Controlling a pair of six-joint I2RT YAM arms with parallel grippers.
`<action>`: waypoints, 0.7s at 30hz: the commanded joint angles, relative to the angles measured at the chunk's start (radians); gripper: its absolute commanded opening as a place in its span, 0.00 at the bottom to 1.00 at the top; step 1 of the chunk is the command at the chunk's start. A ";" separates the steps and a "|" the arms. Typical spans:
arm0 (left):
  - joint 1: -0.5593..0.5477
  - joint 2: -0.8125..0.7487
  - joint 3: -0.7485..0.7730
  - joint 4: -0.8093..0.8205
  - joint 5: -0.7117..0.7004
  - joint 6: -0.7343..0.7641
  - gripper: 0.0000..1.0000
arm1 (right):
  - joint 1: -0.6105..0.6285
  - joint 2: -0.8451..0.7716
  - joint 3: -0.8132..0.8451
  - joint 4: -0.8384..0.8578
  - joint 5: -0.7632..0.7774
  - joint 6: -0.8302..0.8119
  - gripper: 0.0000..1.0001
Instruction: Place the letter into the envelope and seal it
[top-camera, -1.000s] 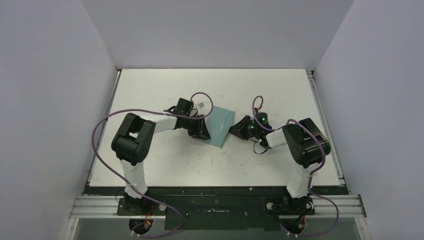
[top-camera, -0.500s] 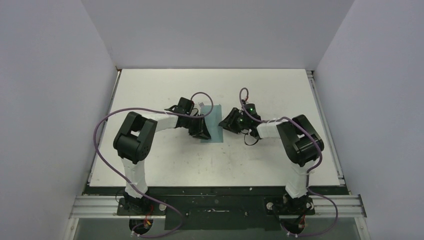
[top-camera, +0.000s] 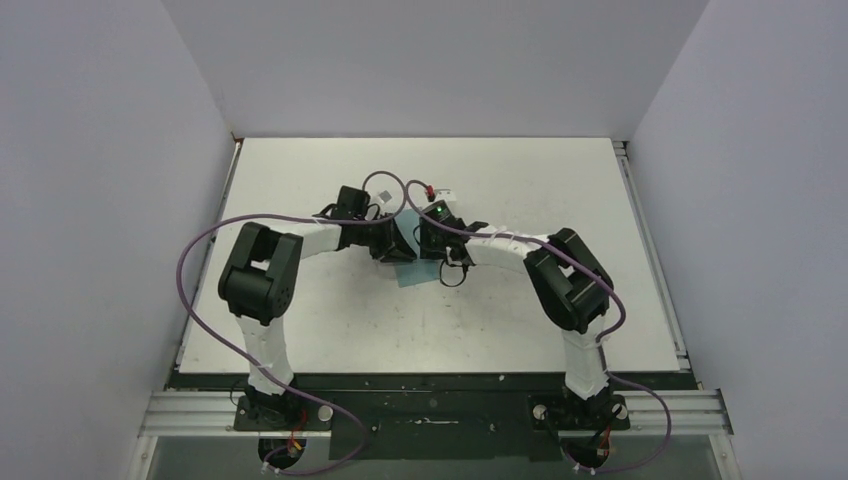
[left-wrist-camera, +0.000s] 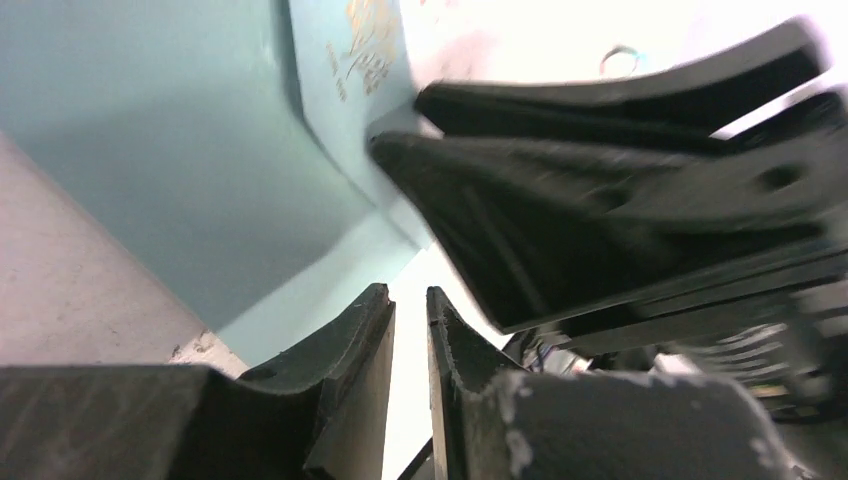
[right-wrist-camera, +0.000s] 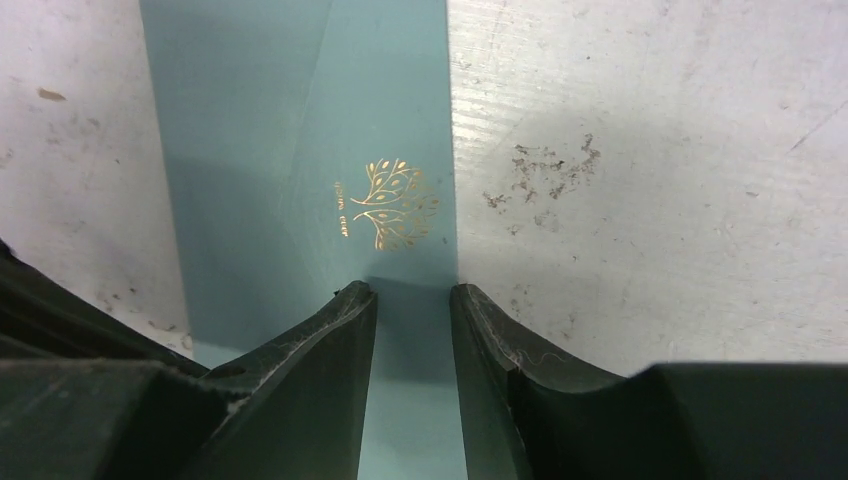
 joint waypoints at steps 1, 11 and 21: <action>0.054 -0.073 0.054 0.161 0.039 -0.102 0.17 | 0.042 0.051 -0.012 -0.170 0.189 -0.150 0.37; 0.078 0.098 0.246 0.219 0.016 -0.107 0.17 | 0.052 -0.001 -0.161 -0.044 0.158 -0.426 0.42; 0.032 0.305 0.429 0.202 0.044 -0.089 0.16 | 0.015 -0.047 -0.206 -0.022 -0.033 -0.508 0.38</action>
